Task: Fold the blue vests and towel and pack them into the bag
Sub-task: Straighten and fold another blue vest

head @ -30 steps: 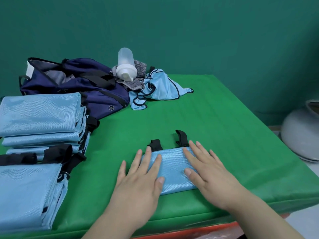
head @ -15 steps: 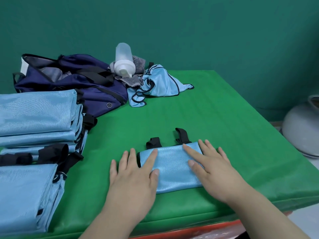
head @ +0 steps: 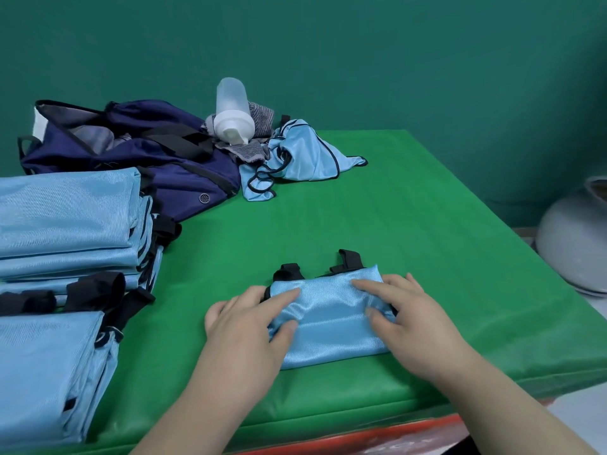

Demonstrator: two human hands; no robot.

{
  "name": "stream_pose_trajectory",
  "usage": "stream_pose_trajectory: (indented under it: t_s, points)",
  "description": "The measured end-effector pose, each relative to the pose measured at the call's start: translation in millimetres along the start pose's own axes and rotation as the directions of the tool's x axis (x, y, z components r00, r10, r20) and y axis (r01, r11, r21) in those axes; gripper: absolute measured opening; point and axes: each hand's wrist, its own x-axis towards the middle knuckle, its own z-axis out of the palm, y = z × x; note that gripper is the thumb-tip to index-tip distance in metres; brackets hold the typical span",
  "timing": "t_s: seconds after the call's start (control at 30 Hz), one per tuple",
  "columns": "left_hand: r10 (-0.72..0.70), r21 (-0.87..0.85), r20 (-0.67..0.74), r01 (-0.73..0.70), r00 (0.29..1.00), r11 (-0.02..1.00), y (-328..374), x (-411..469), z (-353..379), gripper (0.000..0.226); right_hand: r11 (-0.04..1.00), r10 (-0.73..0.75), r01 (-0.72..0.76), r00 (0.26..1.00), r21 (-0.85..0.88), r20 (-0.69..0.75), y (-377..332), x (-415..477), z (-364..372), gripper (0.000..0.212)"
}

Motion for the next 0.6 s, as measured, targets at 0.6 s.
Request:
stream_pose_trajectory:
  t_s: [0.6]
  points:
    - [-0.069,-0.751,-0.014,0.035,0.998,0.66,-13,-2,-6,0.049,0.54,0.104,-0.031,0.994,0.841,-0.029,-9,-5,-5,0.056]
